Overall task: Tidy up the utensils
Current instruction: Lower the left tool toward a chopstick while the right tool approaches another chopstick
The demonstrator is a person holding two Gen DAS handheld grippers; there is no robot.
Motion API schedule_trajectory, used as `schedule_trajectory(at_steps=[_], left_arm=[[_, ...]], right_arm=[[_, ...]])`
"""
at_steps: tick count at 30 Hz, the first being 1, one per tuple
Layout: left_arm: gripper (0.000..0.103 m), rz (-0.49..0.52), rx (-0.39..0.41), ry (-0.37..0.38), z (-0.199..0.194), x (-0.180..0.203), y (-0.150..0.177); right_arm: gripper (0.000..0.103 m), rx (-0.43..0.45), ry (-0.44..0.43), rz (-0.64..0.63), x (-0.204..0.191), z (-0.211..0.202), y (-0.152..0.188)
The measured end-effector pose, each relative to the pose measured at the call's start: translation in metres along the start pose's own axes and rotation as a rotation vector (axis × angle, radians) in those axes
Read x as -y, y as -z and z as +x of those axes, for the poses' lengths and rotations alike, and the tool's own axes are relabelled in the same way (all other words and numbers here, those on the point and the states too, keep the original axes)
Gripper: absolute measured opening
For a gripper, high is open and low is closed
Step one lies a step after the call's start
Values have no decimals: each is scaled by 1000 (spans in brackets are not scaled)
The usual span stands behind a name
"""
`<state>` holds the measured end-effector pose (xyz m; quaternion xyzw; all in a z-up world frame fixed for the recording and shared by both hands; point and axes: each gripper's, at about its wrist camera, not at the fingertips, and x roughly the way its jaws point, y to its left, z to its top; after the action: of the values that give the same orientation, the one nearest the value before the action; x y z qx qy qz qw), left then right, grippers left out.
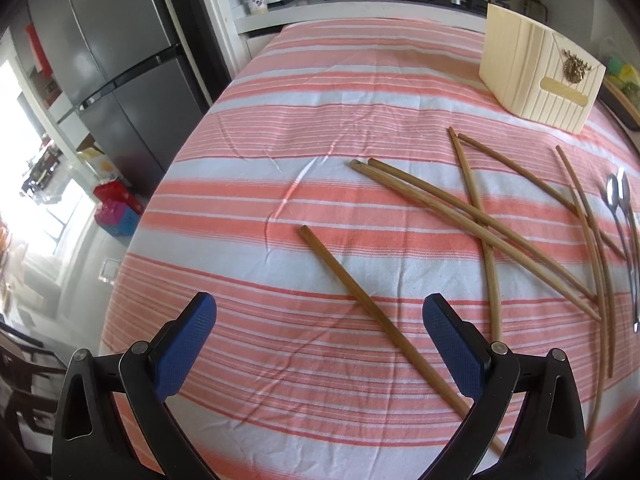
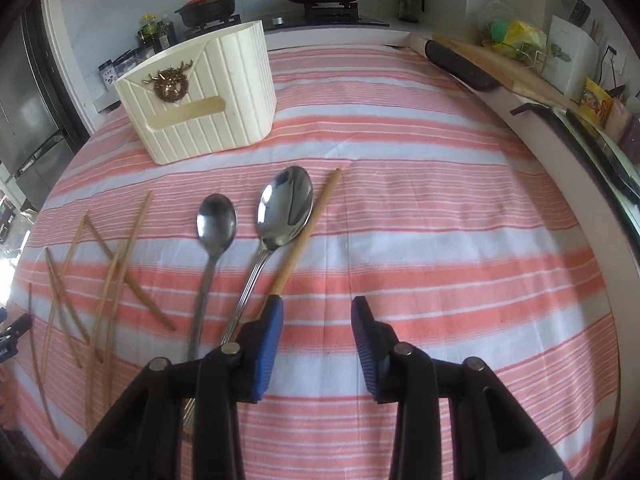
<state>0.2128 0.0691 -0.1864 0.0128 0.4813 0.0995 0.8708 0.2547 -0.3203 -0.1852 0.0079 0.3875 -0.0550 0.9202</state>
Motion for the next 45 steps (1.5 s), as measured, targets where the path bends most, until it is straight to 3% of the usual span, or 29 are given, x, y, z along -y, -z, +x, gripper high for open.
schedule_trajectory(at_steps=[4,9,23,25,30,33,34,36,38,39,40,41,45], left_arm=[[103,-16,-10,-20,2,7,2],[103,50,-37,-46,5,12,16],[103,178,-63,-49,0,-26,21],[103,143,-83,-19,1,-36,18],[103,-60,-161,72,12,-65,12],[99,-131,-202,88,23,-70,9],[90,-142,-216,90,26,-68,8],[82,-121,-206,64,27,-57,2],[55,-78,-188,74,24,-43,-4],[47,-59,-181,84,23,-36,-6],[27,-35,-173,91,22,-29,-8],[13,-14,-169,107,22,-22,-10],[5,39,-128,130,27,1,-22]], right_arm=[[35,-1,27,-61,-15,19,-6],[33,0,96,-178,-35,21,3],[32,-58,162,-219,-1,-8,35],[34,-78,131,-223,2,-11,37],[35,-124,77,-265,6,-12,38],[36,-146,68,-291,9,-9,34],[36,-152,68,-299,10,-8,32],[36,-163,65,-307,13,-2,24],[36,-168,59,-301,16,4,16],[36,-168,54,-302,15,6,12],[36,-164,51,-303,15,9,7],[36,-161,49,-301,16,12,4],[11,-146,40,-290,13,20,-7]])
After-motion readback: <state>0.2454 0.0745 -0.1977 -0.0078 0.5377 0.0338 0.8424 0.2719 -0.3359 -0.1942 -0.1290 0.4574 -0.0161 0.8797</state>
